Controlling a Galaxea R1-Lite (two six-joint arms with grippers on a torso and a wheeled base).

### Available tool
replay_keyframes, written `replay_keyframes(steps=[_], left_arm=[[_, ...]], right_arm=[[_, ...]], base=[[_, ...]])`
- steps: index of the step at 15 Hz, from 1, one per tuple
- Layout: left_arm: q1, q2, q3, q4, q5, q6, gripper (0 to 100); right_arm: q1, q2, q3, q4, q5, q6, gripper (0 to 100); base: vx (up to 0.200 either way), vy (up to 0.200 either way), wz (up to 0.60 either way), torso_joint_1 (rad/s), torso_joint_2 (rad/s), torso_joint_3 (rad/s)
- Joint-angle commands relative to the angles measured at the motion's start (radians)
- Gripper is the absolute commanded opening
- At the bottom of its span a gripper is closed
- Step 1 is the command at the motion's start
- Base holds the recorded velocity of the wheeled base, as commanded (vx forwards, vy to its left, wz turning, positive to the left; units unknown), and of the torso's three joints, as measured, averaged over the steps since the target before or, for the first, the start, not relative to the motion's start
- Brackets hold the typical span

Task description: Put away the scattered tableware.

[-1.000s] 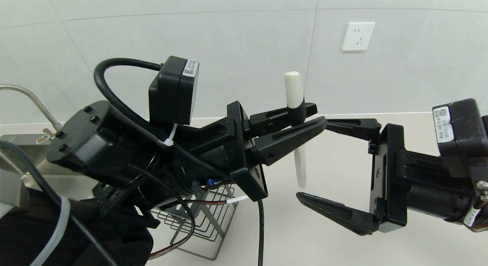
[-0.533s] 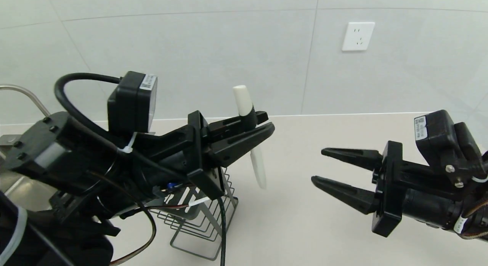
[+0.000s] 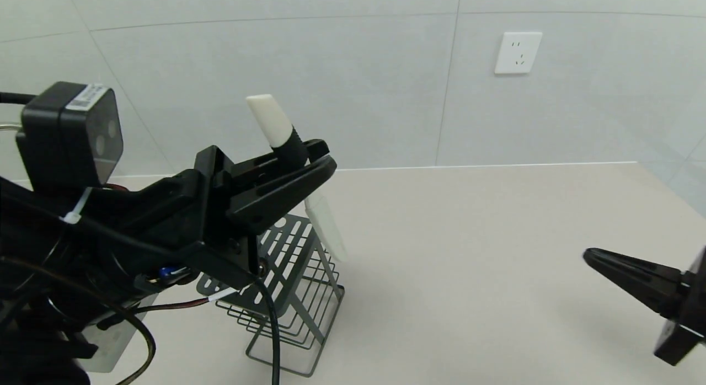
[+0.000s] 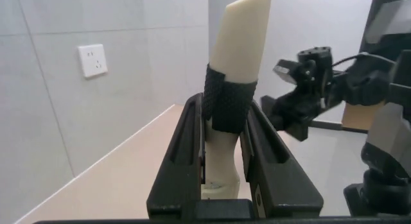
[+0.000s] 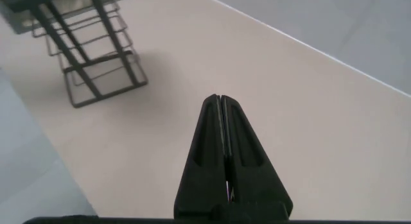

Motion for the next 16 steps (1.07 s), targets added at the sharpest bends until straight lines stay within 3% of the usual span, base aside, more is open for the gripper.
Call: replay_keyframes(steps=[1,5,7,9,12,13,16], left_arm=[[0.004,0.002,-0.023,-0.001,0.000,0.000,0],[0.007,-0.033,-0.051,-0.001,-0.010,0.001,0],[0.041,-0.045,-0.063,-0.001,-0.015,0.001,0],[0.098,-0.047,-0.083,-0.001,-0.098,0.027,0],[0.184,-0.045,-0.080,-0.001,-0.257,0.035,0],[0.201,-0.050,-0.075,-0.001,-0.291,0.035,0],[0.213,-0.067,-0.051,-0.001,-0.331,0.032,0]], right_arm=[[-0.180,-0.408,0.178,0.013,0.031,-0.036,0],[-0.289,-0.845,0.141,0.441,0.035,-0.032,0],[-0.309,-0.928,0.195,0.511,0.037,-0.033,0],[-0.293,-1.039,0.195,0.669,0.037,-0.019,0],[-0.315,-1.085,0.195,0.813,0.006,0.083,0],[-0.326,-1.103,0.189,0.932,-0.055,0.120,0],[-0.329,-1.101,0.189,0.916,-0.193,0.139,0]], base=[[0.000,0.000,0.00,0.000,0.00,0.000],[0.000,0.000,0.00,0.000,0.00,0.000],[0.000,0.000,0.00,0.000,0.00,0.000],[0.000,0.000,0.00,0.000,0.00,0.000],[0.000,0.000,0.00,0.000,0.00,0.000],[0.000,0.000,0.00,0.000,0.00,0.000],[0.000,0.000,0.00,0.000,0.00,0.000]])
